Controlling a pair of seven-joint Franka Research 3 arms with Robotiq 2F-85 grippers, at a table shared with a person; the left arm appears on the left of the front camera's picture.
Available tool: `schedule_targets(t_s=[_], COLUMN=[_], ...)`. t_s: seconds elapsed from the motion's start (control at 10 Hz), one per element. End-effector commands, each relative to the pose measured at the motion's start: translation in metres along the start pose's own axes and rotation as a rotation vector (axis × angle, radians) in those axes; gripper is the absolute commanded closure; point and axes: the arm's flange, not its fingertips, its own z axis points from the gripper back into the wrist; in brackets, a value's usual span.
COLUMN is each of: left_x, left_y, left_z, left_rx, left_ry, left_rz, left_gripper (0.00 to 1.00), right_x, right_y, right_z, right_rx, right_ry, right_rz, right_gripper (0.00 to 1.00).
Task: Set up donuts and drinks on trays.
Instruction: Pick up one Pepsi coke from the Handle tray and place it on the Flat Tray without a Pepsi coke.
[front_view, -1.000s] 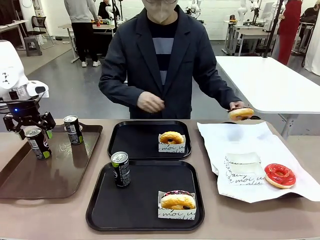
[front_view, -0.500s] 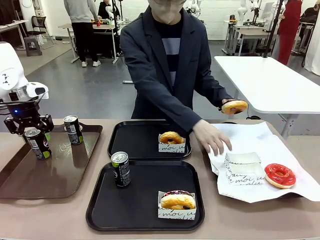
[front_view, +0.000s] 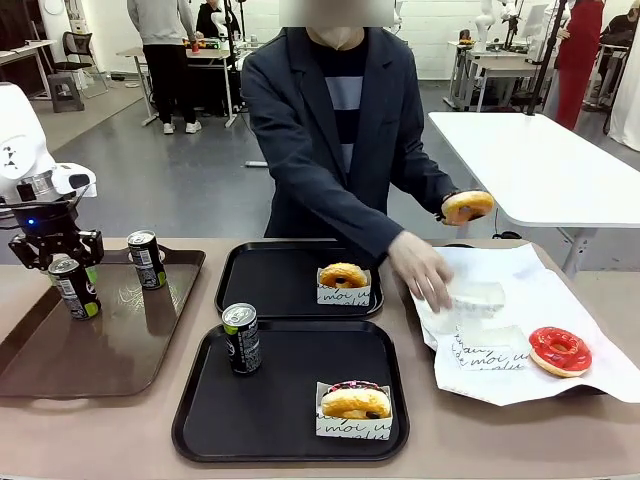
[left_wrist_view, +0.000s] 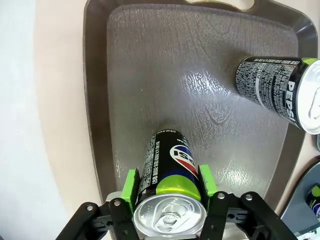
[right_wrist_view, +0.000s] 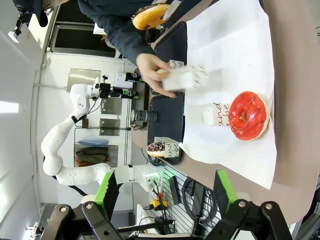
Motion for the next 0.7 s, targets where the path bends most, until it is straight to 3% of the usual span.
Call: schedule_targets(t_s=[0.0, 0.4, 0.6], left_x=[-0.016, -0.1, -0.119], left_y=[-0.001, -0.027, -0.031], left_z=[0.025, 0.141, 0.156], left_rx=[-0.038, -0.047, -0.062], left_ry=[0.0, 0.006, 0.023], left_rz=[0.006, 0.013, -0.021], left_gripper=[0.93, 0.93, 0.93], right_x=[0.001, 0.001, 0.001], right_y=[-0.001, -0.001, -0.001], right_z=[-0.001, -0.001, -0.001], right_rx=[0.026, 0.026, 0.026], right_ry=[-0.016, -0.016, -0.016], right_rz=[0.016, 0.016, 0.016], right_gripper=[0.0, 0.0, 0.0])
